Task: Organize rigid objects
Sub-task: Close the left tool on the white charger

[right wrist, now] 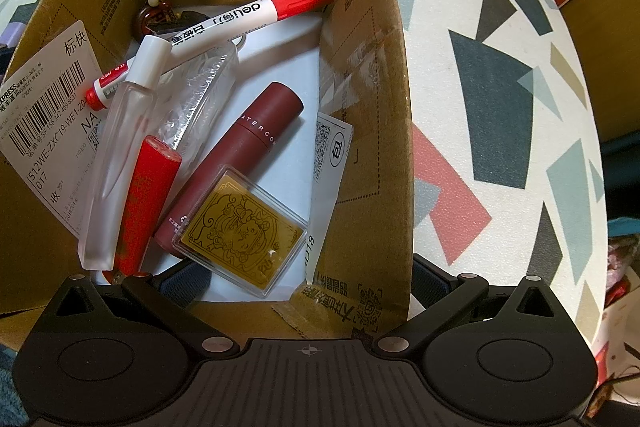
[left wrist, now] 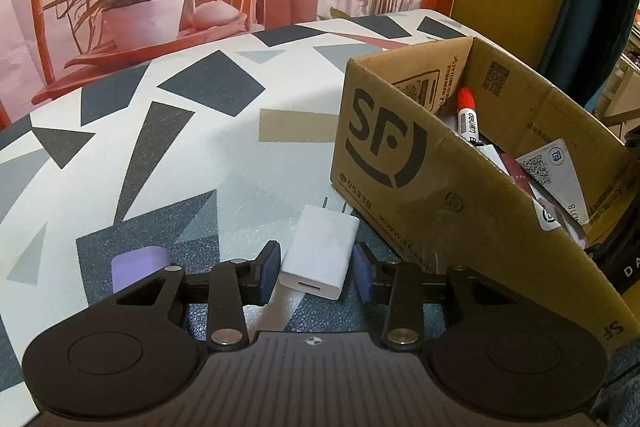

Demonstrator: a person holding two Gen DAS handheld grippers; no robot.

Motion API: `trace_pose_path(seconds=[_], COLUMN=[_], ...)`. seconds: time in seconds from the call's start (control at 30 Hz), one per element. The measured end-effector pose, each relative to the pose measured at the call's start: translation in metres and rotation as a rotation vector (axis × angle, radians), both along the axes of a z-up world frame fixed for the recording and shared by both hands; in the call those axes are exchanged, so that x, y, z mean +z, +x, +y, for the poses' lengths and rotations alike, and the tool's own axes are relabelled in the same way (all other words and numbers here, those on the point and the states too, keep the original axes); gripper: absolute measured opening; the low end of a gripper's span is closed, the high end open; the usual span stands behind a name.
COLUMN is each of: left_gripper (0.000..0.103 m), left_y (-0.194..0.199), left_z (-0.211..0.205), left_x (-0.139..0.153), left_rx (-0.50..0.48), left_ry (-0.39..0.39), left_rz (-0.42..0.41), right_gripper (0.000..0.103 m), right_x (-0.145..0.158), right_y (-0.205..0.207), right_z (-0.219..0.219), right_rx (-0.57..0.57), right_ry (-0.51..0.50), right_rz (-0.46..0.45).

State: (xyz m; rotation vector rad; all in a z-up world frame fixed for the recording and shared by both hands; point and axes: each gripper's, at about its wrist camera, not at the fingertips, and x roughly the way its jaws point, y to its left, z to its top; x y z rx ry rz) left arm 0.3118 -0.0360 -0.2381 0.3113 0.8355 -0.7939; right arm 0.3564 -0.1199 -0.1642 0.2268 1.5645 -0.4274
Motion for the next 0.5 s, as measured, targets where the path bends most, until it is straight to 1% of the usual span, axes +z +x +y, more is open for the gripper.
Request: trace_pose_path(seconds=[0.2, 0.3, 0.37, 0.5], left_gripper=[0.040, 0.039, 0.039, 0.038], left_y=[-0.0027, -0.0008, -0.0023, -0.0006], left_z=[-0.0012, -0.0039, -0.0063, -0.0090], left_x=[0.0004, -0.0041, -0.0058, -0.0054], left_rx=[-0.001, -0.009, -0.010, 0.001], left_ry=[0.012, 0.029, 0.039, 0.016], left_rz=[-0.002, 0.034, 0.020, 0.031], right_gripper=[0.103, 0.103, 0.103, 0.103], right_x=[0.0000, 0.0001, 0.0001, 0.0000], right_y=[0.0001, 0.0001, 0.0000, 0.0001], right_z=[0.0003, 0.0002, 0.0001, 0.0005], right_rx=[0.001, 0.000, 0.001, 0.000], right_ry=[0.000, 0.000, 0.000, 0.000], right_rz=[0.000, 0.000, 0.000, 0.001])
